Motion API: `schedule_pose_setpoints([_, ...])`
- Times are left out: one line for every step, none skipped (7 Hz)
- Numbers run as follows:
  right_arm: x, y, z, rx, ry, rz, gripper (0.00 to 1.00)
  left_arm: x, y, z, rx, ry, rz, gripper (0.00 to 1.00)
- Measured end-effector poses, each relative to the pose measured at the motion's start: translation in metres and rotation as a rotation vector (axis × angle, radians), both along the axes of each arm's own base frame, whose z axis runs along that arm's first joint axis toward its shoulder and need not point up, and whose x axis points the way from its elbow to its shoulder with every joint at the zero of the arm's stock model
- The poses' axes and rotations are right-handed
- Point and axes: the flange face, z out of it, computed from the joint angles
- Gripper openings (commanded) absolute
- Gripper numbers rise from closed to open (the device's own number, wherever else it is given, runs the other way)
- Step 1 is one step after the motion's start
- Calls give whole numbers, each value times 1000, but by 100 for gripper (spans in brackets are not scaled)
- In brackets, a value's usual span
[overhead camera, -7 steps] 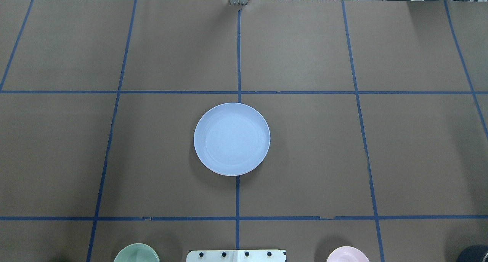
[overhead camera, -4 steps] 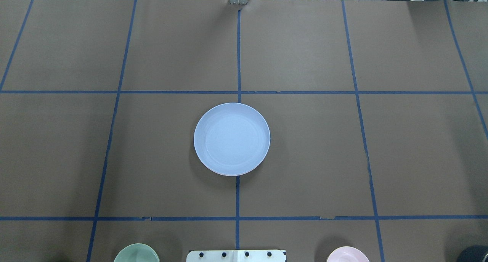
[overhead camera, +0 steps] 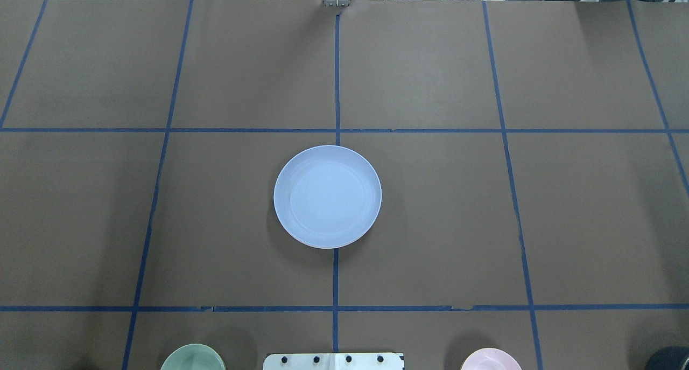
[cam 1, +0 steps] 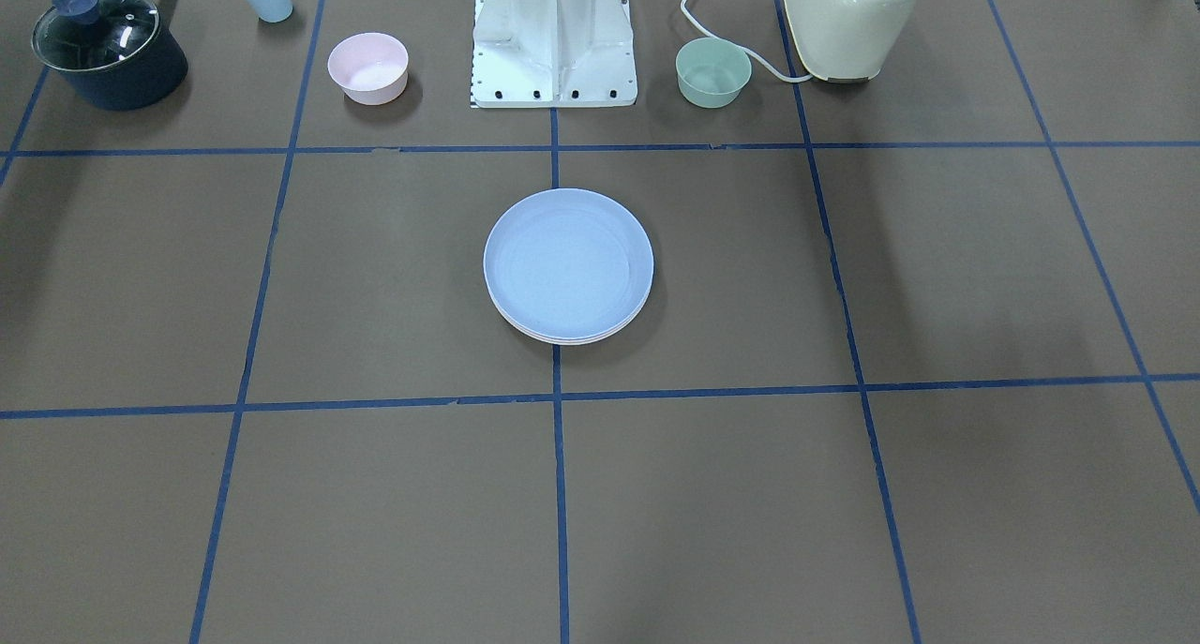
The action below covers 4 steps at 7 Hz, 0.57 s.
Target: Stack three plates with pink and blue
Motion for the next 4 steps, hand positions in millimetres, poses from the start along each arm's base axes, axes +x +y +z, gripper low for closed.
schedule_pose_setpoints([0, 0, 0, 0, 0, 0, 100, 0, 0, 0, 7, -1, -1, 100])
schedule_pose_setpoints([0, 0, 0, 0, -1, 0, 100, 0, 1, 1, 9, -1, -1, 100])
schedule_pose_setpoints([0, 0, 0, -1, 0, 0, 100, 0, 1, 1, 9, -1, -1, 100])
schedule_pose_setpoints([0, 0, 1, -1, 0, 0, 100, 0, 2, 1, 9, -1, -1, 100])
